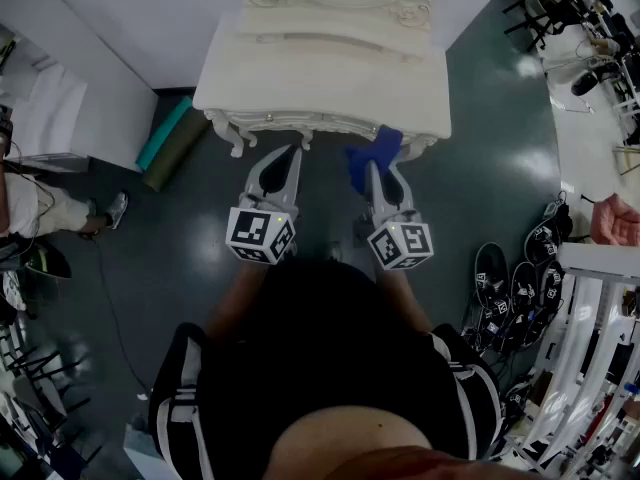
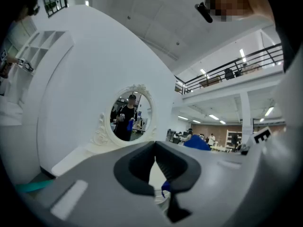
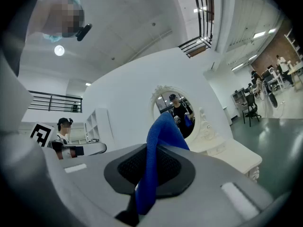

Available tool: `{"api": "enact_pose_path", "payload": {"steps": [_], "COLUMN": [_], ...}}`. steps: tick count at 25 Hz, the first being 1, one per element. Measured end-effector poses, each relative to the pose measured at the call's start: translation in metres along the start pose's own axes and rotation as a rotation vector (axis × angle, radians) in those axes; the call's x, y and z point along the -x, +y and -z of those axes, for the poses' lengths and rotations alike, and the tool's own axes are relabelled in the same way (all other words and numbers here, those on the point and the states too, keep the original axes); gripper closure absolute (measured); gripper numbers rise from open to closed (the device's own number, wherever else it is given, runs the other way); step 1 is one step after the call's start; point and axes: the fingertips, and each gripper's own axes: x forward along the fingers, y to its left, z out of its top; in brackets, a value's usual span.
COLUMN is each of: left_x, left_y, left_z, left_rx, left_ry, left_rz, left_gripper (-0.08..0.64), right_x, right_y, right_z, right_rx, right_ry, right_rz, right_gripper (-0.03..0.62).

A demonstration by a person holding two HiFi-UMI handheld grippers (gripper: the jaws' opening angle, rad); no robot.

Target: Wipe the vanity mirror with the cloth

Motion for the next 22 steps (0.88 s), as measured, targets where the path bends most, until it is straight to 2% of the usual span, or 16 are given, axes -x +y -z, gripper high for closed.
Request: {"api": "enact_pose_path", "payload": {"steps": [13,22], "left_x": [0.003,0.01], "left_y": [0.002,0.023], "left_z": [-0.001,-0.003], "left_rx": [-0.005,0.002], "left_ry": [-0.003,-0.016], "left_rz": [-0.002,-0.004], "left_gripper": [0.552,0.552], "right_x": [0.002,-0.005], "right_y": [0.003,0.015], "right_z": [-0.001,0.004], "right_rx": [0.005,-0.002], "right_ry": [-0.005,-0.009], "right_rz": [0.004,0.024], "right_gripper": [0.56,0.56]}}
